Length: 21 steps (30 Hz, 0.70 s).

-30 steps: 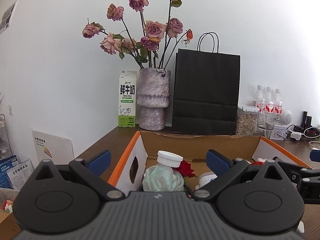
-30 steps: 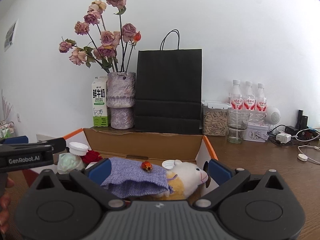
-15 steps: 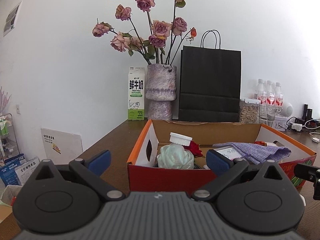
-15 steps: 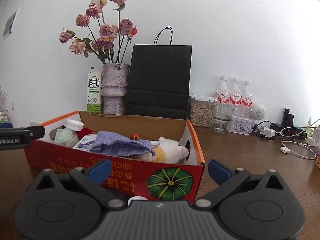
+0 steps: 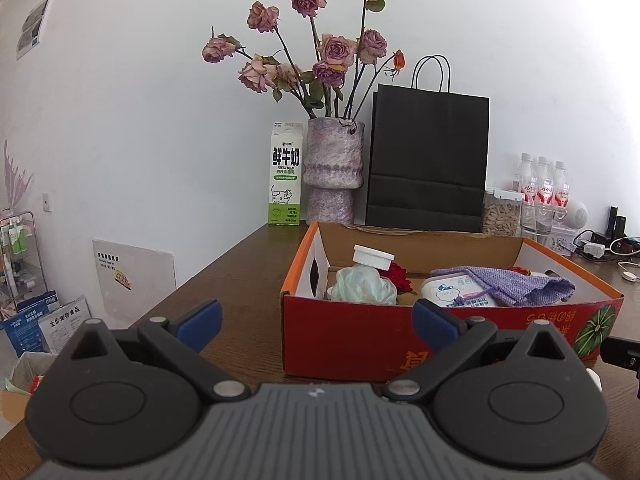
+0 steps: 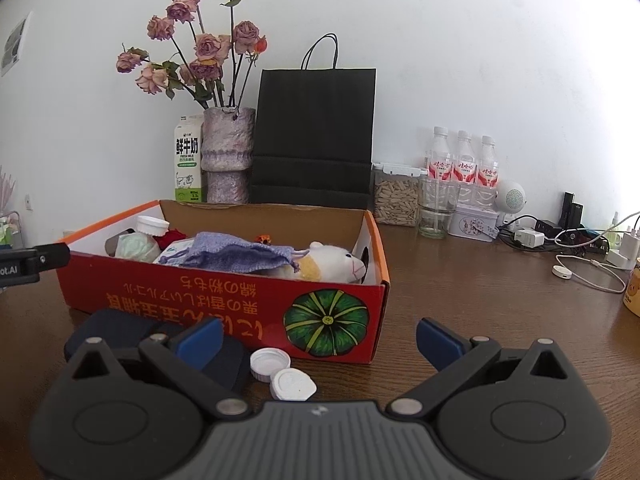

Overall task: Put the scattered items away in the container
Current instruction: 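Withdraw both tools from the box toward the navy pouch, then grasp the white earbud case beside the caps with the right tool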

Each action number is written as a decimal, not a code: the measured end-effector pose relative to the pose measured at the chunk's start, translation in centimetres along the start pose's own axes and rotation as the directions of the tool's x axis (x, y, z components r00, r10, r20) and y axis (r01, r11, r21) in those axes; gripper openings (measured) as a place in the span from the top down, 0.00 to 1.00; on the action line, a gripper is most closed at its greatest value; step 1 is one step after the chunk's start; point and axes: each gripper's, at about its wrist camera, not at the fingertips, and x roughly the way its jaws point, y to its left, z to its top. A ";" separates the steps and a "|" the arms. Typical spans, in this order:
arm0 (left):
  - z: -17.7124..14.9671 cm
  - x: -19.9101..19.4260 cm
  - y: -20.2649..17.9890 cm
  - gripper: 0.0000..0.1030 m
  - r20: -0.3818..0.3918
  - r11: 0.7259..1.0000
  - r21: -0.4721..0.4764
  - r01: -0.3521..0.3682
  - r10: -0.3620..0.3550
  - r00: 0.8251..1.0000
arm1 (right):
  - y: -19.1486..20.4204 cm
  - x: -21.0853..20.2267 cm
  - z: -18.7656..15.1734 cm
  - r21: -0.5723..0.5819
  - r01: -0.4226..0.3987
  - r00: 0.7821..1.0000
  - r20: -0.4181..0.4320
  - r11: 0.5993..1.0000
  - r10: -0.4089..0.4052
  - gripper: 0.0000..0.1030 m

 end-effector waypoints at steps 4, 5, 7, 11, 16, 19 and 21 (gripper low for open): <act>-0.2 -0.3 0.0 0.00 -0.028 1.000 0.009 0.000 0.001 1.000 | 0.1 -0.3 -0.2 -0.008 0.012 1.000 -0.005 1.000 -0.012 0.00; -0.2 -0.3 0.0 0.00 -0.036 1.000 0.009 -0.003 0.004 0.999 | 0.1 -0.3 -0.2 -0.012 0.015 1.000 -0.010 1.000 -0.015 0.00; -0.3 -0.3 0.1 0.00 -0.054 1.000 0.010 -0.004 0.005 0.999 | 0.1 -0.2 -0.3 -0.016 0.009 1.000 -0.024 1.000 -0.009 0.00; -0.4 -0.2 0.2 0.00 -0.076 1.000 0.005 -0.002 0.002 0.997 | -0.2 0.2 -0.3 0.001 -0.005 0.998 -0.055 1.000 0.005 0.00; -0.5 0.3 0.4 0.00 -0.119 1.000 0.001 0.009 -0.009 0.993 | -0.6 1.5 -0.4 0.027 -0.015 0.991 -0.135 1.000 0.018 0.09; -0.5 0.6 0.5 0.00 -0.135 1.000 -0.008 0.010 -0.011 0.991 | -0.6 2.8 -0.5 0.033 -0.017 0.979 -0.205 0.999 0.024 0.24; -0.5 0.8 0.6 0.00 -0.150 1.000 -0.012 0.010 -0.012 0.989 | -0.6 3.5 -0.6 0.040 -0.037 0.969 -0.244 0.999 0.046 0.35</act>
